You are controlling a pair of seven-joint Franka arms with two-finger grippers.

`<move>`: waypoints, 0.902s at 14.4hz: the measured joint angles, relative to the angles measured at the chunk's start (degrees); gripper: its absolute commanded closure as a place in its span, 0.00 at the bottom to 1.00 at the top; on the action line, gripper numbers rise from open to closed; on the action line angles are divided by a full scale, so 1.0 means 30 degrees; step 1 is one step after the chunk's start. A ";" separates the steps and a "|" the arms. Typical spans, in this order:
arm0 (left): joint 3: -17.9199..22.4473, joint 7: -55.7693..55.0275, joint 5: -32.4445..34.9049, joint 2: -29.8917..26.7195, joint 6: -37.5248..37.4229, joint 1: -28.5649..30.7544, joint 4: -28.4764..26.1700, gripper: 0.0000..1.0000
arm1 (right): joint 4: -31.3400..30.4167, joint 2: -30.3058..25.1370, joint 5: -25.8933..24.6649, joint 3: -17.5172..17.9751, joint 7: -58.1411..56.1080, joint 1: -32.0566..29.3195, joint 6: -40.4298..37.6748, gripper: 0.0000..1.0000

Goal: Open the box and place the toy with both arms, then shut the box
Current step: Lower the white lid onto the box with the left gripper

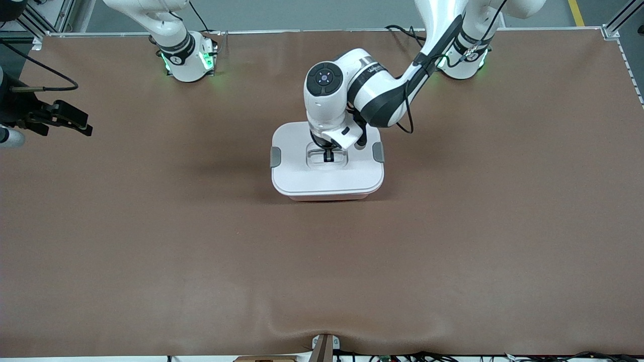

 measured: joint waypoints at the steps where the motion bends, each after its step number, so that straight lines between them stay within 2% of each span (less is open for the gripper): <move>1: 0.0000 -0.0004 0.0000 0.0000 0.0101 -0.0008 -0.0003 1.00 | 0.0003 0.0001 0.0000 0.0007 0.0000 0.0004 -0.0001 0.00; 13: -0.0016 0.0185 0.0609 -0.0003 0.0431 -0.0108 -0.0484 1.00 | 0.0004 0.0054 0.0009 0.0020 0.0000 0.0132 0.0005 0.00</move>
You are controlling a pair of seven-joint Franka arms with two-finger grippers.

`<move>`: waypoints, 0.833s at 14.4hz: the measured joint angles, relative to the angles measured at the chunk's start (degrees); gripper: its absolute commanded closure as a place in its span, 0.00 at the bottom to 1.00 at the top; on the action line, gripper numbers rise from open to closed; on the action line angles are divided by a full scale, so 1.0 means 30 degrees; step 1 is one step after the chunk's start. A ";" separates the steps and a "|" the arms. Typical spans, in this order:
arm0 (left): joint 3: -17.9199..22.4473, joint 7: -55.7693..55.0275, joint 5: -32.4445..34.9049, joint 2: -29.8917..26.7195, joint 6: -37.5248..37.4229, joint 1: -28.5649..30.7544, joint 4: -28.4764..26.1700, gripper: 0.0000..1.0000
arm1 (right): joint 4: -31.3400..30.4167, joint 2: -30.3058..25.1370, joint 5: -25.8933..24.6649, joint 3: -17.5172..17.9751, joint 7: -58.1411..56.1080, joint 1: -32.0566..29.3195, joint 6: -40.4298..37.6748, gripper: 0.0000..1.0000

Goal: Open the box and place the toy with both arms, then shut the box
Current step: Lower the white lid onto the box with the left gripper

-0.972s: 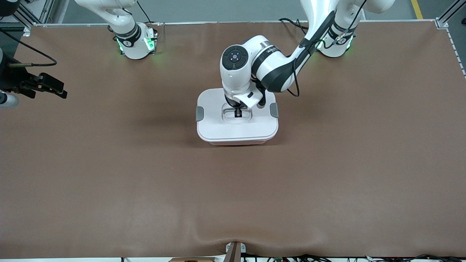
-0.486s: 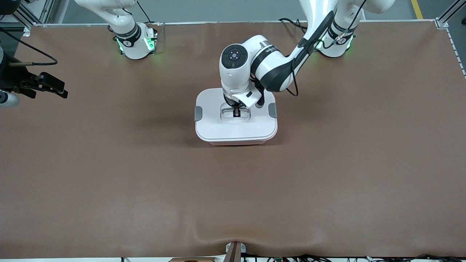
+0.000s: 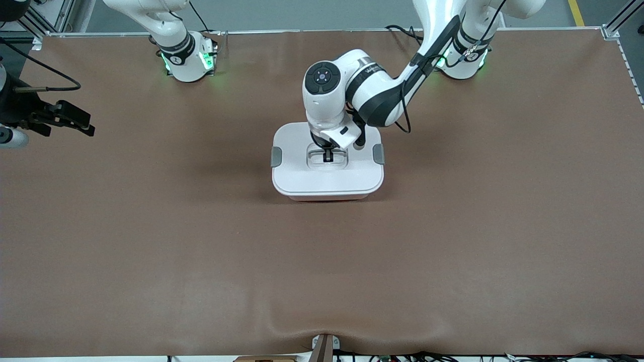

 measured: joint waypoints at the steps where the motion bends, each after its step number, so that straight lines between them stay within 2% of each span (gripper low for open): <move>1: -0.0001 0.0112 0.0001 0.0000 0.0001 -0.0002 -0.0002 1.00 | 0.0000 0.0000 0.0000 0.0000 0.0000 0.0001 0.0000 0.00; 4: -0.0001 0.0182 0.0007 0.0000 0.0002 -0.0013 -0.0015 1.00 | 0.0000 0.0002 0.0000 0.0000 0.0000 0.0003 0.0006 0.00; 5: -0.0001 0.0182 0.0013 0.0000 0.0004 -0.0014 -0.0017 0.81 | 0.0000 0.0003 0.0000 0.0000 0.0000 0.0004 0.0007 0.00; 6: 0.0000 0.0182 0.0017 0.0000 0.0010 -0.0014 -0.0012 0.48 | 0.0000 0.0003 0.0000 0.0000 0.0000 0.0005 0.0008 0.00; 8: 0.0021 0.0182 0.0021 -0.0006 0.0008 0.0017 -0.0007 0.00 | 0.0000 0.0011 0.0000 0.0000 0.0000 0.0006 0.0009 0.00; 12: 0.0042 0.0232 0.0021 -0.0638 -0.0099 0.0188 0.0149 0.00 | 0.0000 0.0025 0.0000 0.0000 0.0000 0.0008 0.0018 0.00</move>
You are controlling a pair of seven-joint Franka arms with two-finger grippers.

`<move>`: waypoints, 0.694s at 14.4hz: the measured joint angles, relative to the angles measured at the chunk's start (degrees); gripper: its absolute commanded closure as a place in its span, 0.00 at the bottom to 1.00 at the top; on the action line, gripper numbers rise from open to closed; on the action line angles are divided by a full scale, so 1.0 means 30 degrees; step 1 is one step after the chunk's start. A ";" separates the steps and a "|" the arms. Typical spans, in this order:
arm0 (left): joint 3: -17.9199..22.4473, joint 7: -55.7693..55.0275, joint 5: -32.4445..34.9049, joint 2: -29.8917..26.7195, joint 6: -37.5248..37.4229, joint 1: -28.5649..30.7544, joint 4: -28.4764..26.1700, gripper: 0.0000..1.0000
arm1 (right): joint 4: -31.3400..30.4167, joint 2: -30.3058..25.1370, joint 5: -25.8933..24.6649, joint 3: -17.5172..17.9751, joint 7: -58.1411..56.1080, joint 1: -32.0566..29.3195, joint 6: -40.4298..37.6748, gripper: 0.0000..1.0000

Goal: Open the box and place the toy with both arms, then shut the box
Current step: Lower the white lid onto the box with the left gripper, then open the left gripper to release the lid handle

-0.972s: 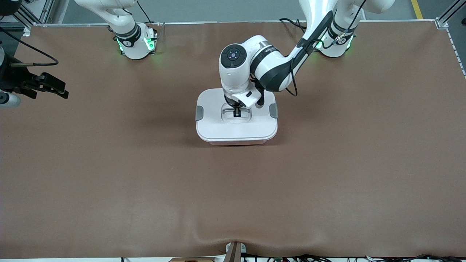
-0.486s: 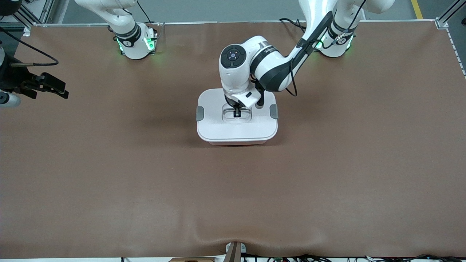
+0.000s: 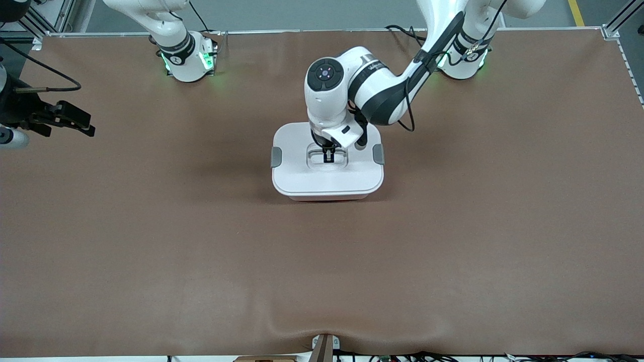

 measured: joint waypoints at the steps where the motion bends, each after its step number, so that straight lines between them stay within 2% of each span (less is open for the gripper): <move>1: 0.0024 0.0276 0.0000 -0.0244 -0.0230 0.0052 0.0132 0.00 | 0.0000 0.0001 0.0000 0.0000 0.0000 0.0000 0.0000 0.00; 6: 0.0224 0.3092 0.0000 -0.0997 -0.2716 0.1199 0.1680 0.00 | 0.0000 0.0014 0.0000 0.0000 0.0000 0.0004 0.0000 0.00; 10: 0.0280 0.5638 0.0006 -0.1476 -0.2941 0.2695 0.1948 0.00 | 0.0000 0.0019 0.0000 0.0001 0.0000 0.0005 0.0001 0.00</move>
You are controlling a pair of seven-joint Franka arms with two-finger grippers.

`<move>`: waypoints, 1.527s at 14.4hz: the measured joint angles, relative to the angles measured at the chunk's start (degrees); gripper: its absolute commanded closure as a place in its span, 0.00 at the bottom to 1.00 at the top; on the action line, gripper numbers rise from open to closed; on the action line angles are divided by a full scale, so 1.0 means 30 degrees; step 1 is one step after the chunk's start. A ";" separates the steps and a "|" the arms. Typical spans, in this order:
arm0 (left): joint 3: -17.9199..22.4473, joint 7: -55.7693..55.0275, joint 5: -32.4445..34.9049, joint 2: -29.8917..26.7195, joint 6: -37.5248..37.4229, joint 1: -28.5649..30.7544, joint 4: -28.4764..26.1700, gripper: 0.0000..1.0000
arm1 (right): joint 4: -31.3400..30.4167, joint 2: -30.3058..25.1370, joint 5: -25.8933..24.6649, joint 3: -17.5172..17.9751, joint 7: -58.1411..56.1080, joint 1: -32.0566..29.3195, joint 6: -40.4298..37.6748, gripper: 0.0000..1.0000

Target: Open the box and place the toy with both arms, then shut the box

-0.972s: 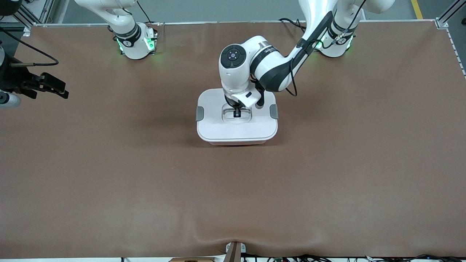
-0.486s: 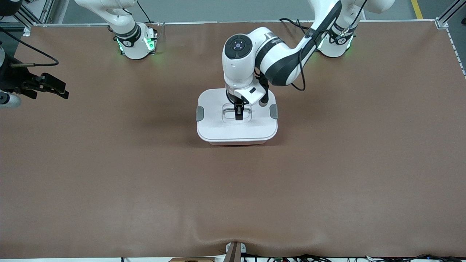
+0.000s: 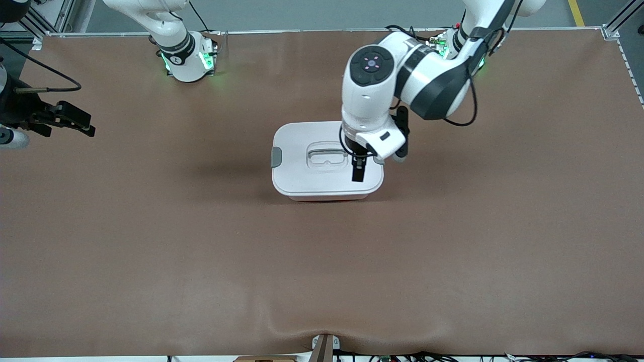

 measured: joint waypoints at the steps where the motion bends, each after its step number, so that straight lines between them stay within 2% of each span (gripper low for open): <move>1: 0.0008 0.0644 0.0003 -0.0073 -0.0006 0.0318 0.0030 0.00 | 0.0000 0.0009 0.0000 0.0000 0.0000 0.0000 0.0000 0.00; 13: -0.0020 1.0600 0.0031 -0.0540 -0.1419 0.5214 0.0086 0.00 | 0.0000 0.0088 0.0000 0.0000 0.0000 0.0003 0.0006 0.00; 22: -0.0220 1.9689 0.0032 -0.1439 -0.1546 0.9506 0.0178 0.00 | 0.0000 0.0089 0.0006 0.0002 0.0000 0.0006 0.0006 0.00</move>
